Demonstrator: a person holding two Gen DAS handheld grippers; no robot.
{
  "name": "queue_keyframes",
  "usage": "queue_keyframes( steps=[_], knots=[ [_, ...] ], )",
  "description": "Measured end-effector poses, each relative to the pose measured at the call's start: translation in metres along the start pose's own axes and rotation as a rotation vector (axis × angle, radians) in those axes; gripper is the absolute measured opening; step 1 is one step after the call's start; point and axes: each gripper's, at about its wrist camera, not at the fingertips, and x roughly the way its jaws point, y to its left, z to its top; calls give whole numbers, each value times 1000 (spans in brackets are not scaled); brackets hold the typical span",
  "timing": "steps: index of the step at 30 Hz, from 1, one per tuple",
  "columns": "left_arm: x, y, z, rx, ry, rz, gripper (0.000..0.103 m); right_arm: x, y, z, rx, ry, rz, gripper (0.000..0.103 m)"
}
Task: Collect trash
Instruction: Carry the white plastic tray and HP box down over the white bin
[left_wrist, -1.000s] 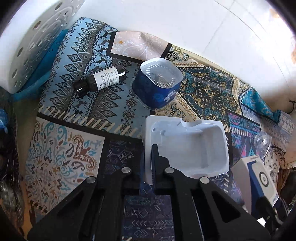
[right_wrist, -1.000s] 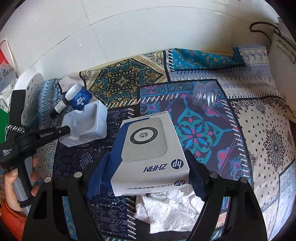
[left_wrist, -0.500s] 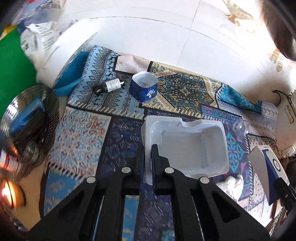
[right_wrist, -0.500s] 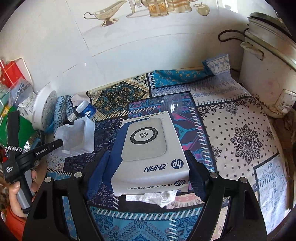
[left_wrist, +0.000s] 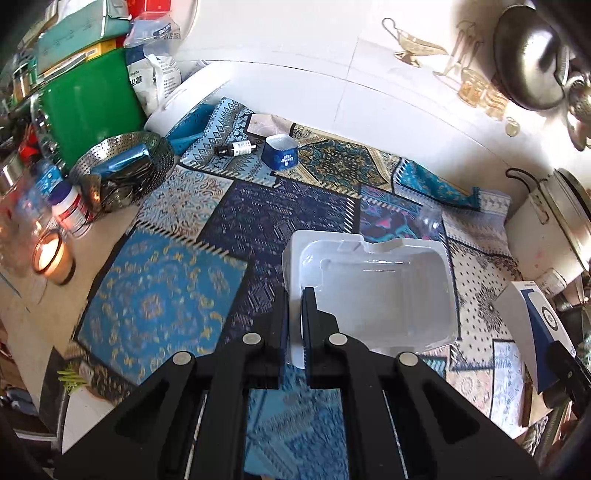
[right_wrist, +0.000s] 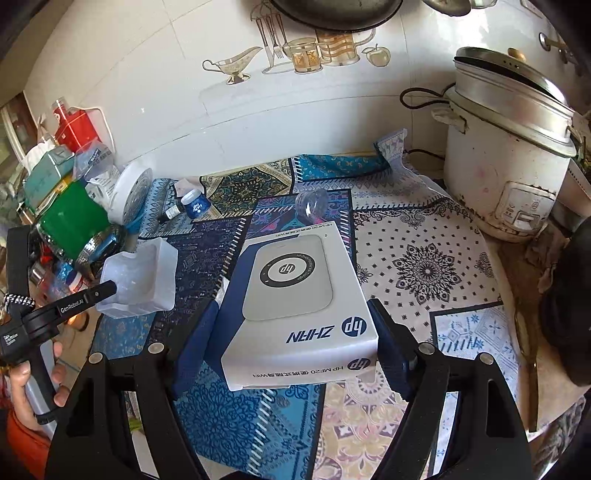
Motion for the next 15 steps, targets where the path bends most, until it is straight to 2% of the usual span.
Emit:
queue_keyframes(
  steps=[8,15],
  knots=[
    [-37,-1,-51,42,20,-16,5,-38,1,-34,45,-33,0,78],
    [-65,23,-99,128,44,-51,5,-71,33,-81,73,-72,-45,78]
  ],
)
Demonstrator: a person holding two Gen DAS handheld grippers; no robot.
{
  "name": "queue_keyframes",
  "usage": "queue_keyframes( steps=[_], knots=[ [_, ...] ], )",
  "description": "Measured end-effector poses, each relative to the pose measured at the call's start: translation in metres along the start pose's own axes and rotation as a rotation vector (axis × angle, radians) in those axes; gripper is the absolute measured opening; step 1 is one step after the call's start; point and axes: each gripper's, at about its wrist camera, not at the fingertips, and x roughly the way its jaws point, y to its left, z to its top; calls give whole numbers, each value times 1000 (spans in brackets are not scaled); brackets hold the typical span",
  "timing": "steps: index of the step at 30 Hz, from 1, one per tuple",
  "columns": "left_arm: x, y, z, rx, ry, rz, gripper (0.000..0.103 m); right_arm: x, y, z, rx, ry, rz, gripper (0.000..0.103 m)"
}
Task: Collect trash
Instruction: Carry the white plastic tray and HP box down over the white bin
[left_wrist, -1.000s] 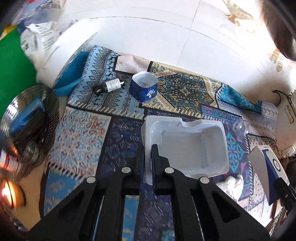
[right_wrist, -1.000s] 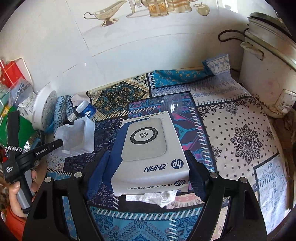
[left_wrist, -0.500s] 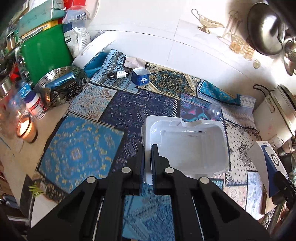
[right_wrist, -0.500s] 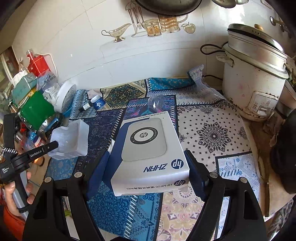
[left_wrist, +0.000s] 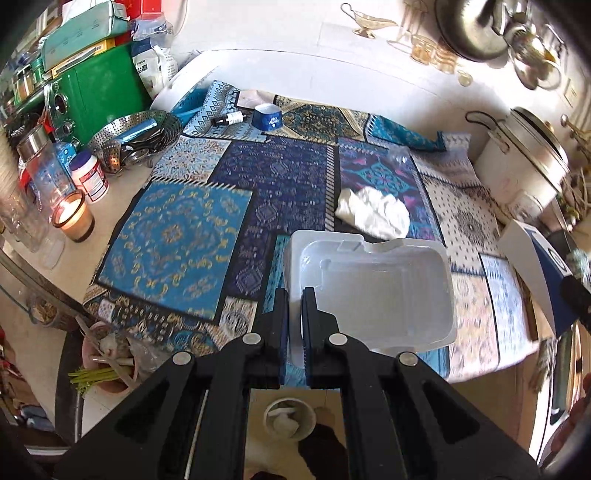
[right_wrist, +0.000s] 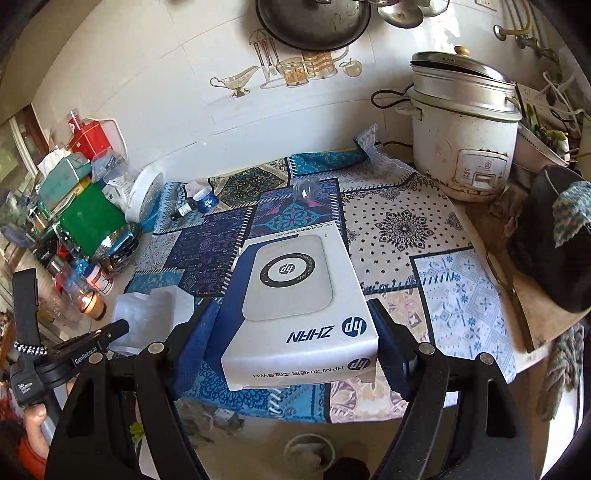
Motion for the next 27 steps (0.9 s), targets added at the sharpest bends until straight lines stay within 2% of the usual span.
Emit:
queue_keyframes(
  steps=[8,14,22,27],
  knots=[
    [-42,42,-70,78,21,-13,5,-30,42,-69,50,22,-43,78],
    [-55,65,-113,97,46,-16,5,-46,59,-114,62,61,-63,78],
    [-21,77,-175,88,202,-6,5,-44,47,-169,87,185,-97,78],
    [10,78,-209,67,283,33,6,-25,30,-201,103,286,-100,78]
  ],
)
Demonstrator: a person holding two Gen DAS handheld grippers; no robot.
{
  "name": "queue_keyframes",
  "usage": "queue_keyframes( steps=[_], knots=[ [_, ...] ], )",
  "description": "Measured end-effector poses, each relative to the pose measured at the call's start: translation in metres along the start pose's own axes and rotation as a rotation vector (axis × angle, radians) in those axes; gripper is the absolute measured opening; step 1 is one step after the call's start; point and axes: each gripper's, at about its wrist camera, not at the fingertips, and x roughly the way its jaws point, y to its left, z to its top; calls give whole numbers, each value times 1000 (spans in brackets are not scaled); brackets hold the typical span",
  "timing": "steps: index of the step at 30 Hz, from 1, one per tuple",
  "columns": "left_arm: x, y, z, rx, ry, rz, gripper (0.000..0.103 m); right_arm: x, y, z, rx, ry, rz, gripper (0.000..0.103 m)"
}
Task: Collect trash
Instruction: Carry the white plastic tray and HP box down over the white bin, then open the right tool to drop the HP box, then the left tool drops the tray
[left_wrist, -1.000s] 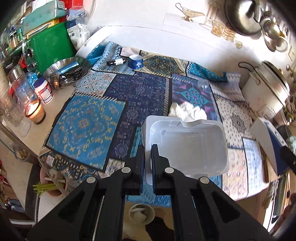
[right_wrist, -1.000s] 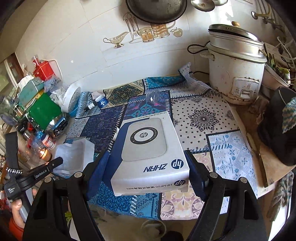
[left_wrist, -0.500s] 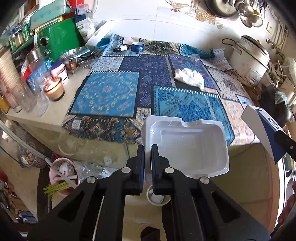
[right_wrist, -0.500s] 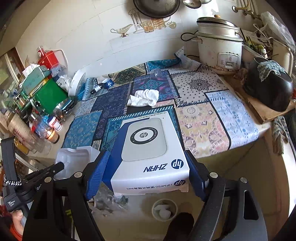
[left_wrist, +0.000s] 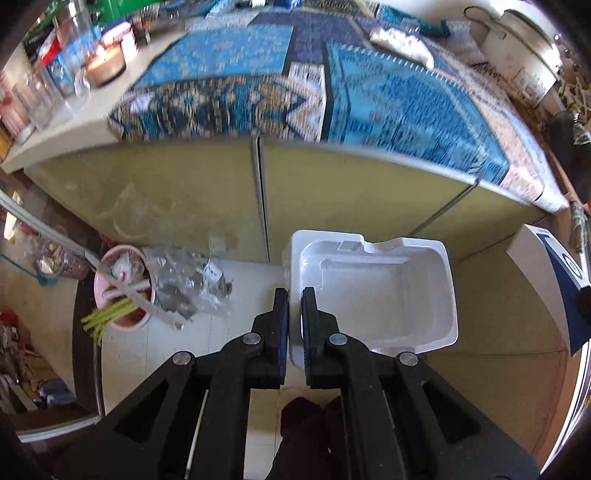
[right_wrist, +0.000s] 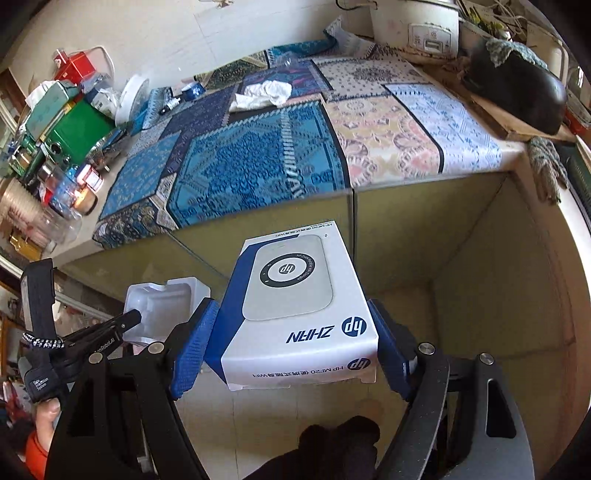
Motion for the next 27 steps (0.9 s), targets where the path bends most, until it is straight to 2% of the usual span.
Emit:
queue_keyframes(
  steps=[7,16,23,27],
  knots=[
    [69,-6,-27,-37,51,73,5,66,-30,-25,-13,115,18,78],
    [180,-2,-70,-132,89,104,6,205,-60,-81,-33,272,38,78],
    [266,26,-111,-324,114,60,5,317,-74,-129,-27,367,48,78],
    [308,36,-132,-385,109,86,5,373,-75,-149,-29,391,51,78]
  ],
)
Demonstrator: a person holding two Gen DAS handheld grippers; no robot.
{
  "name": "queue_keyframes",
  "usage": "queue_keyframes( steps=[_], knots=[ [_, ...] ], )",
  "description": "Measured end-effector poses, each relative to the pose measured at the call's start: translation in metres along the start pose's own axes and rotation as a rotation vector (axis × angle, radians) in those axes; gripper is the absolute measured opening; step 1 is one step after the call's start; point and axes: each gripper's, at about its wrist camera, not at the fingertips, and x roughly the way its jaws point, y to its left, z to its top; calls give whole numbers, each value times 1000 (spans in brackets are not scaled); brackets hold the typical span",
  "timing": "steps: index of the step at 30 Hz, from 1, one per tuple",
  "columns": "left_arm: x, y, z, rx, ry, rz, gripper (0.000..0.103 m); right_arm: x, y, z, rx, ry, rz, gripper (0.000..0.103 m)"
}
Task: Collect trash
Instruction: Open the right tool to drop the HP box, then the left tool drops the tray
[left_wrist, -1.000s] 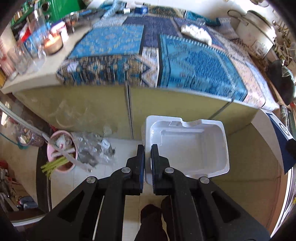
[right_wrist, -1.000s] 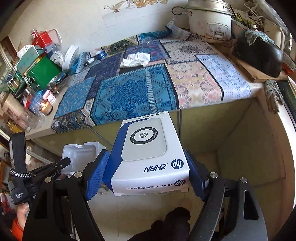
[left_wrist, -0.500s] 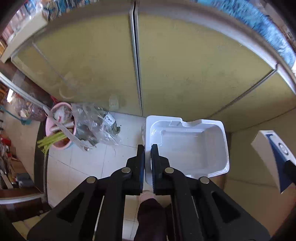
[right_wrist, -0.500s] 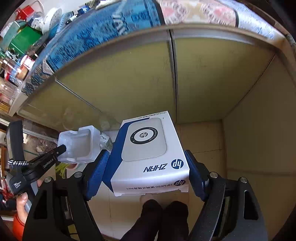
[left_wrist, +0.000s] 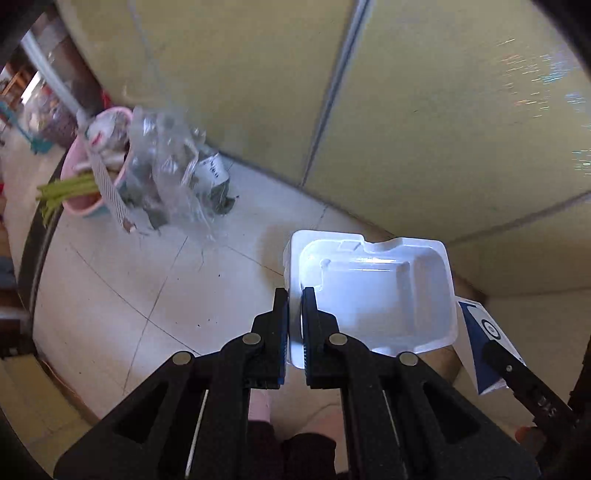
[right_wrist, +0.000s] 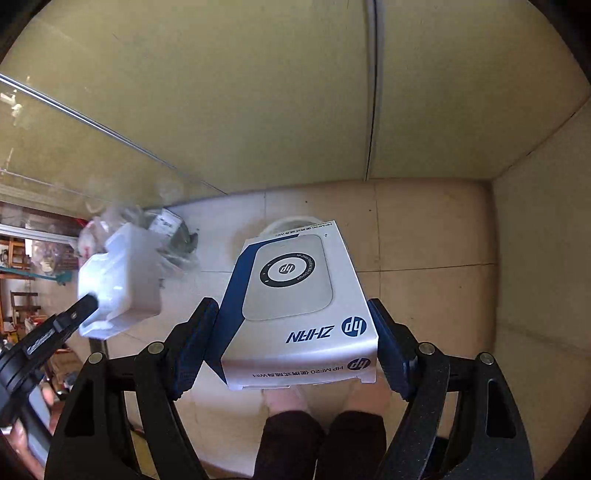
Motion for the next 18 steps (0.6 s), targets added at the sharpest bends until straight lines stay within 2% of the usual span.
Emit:
queue_keyframes(
  steps=[4,9,14,18],
  knots=[
    [34,11,-7,-17,-6,14,5,42,6,4,-3,13,8,78],
    [71,20,-13,16,-26,63,5,81,11,8,-38,11,20,79],
    [98,23,-19,45,-10,73,6,99,1,13,-51,85,43,78],
    [115,16,-23,77,22,76,6,88,-6,9,-94,69,0,78]
  ],
)
